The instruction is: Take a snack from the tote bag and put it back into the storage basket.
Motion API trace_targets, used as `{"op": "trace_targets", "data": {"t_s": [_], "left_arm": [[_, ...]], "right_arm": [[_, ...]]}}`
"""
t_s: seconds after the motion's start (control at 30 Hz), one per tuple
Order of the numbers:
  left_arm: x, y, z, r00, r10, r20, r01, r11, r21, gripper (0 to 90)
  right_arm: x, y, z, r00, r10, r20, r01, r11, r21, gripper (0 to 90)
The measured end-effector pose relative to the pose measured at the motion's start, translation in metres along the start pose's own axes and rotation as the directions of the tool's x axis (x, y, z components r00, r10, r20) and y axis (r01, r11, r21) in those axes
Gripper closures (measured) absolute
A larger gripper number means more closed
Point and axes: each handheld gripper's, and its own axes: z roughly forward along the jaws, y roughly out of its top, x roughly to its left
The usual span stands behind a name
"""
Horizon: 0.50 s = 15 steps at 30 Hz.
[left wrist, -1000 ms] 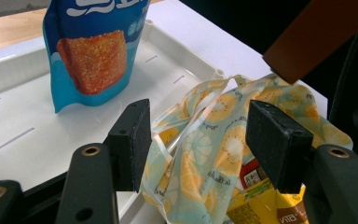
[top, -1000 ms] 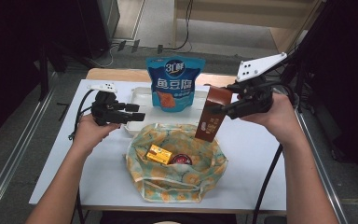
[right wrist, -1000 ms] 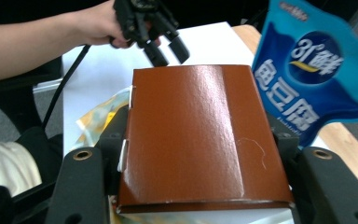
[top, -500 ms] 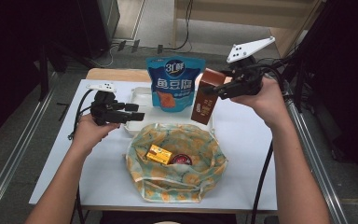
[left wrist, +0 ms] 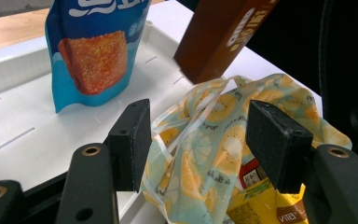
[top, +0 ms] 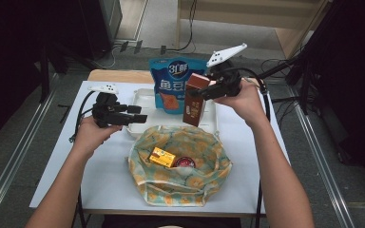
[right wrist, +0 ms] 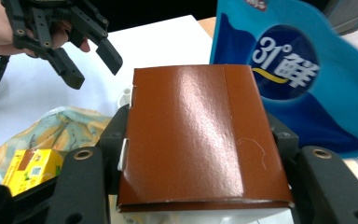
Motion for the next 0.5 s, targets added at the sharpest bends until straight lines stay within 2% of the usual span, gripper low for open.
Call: {"op": "trace_targets", "data": {"t_s": [0.17,0.4,0.5], "left_arm": [[0.000,0.000,0.000,1.0000,-0.001,0.001,0.001,1.0000,0.001,41.1],[0.001,0.000,-0.001,1.0000,-0.004,0.003,0.004,1.0000,-0.003,41.1],[0.000,0.000,-0.001,1.0000,-0.003,0.003,0.003,1.0000,-0.004,41.2]], "right_arm": [[-0.003,-0.002,0.023,0.9999,-0.008,0.014,0.008,1.000,0.002,43.0],[-0.011,-0.008,0.045,0.9987,0.051,-0.006,-0.052,0.998,-0.039,43.1],[-0.012,-0.009,0.055,0.9983,0.057,-0.006,-0.057,0.997,-0.042,43.1]]}}
